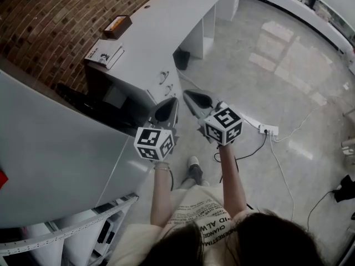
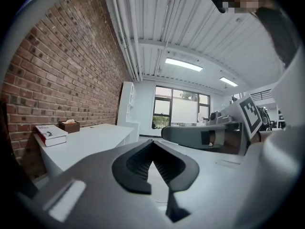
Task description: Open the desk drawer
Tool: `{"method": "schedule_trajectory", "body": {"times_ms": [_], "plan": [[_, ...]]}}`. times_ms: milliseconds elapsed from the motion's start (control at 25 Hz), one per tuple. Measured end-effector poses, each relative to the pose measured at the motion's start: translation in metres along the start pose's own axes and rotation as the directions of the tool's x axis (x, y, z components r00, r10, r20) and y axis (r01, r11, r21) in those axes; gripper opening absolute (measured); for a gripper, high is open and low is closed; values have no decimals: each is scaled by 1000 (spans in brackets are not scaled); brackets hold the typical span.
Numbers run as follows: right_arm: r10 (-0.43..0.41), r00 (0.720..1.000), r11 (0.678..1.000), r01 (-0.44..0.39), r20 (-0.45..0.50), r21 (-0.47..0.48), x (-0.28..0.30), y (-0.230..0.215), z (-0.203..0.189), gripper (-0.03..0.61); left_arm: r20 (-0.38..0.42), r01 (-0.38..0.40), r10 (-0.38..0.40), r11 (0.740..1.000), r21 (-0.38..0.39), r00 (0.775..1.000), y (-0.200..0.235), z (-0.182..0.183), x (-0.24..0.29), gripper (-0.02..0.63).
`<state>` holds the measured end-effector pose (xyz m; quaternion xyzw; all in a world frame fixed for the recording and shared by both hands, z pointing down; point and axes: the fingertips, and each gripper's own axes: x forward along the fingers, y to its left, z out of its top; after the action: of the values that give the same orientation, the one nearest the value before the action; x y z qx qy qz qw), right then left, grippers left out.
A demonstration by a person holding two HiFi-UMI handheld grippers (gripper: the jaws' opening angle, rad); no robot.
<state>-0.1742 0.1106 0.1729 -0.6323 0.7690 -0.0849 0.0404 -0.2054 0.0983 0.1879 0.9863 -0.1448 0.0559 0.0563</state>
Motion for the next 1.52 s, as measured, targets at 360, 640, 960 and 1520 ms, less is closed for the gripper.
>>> {"method": "schedule_trajectory", "body": {"times_ms": [360, 640, 960, 1520], "plan": [[-15, 1000, 1000, 16, -15, 12, 51, -43, 2, 0, -9, 14, -14, 1000, -17, 1000, 49, 5, 51, -2], [-38, 999, 999, 38, -13, 2, 77, -64, 8, 0, 5, 28, -28, 999, -19, 1000, 75, 13, 74, -2], [-39, 999, 999, 38, -33, -6, 97, -77, 6, 0, 14, 22, -22, 999, -45, 1000, 94, 11, 89, -2], [35, 997, 999, -35, -69, 6, 150, -146, 23, 0, 21, -89, 91, 993, -82, 996, 140, 21, 145, -2]]}}
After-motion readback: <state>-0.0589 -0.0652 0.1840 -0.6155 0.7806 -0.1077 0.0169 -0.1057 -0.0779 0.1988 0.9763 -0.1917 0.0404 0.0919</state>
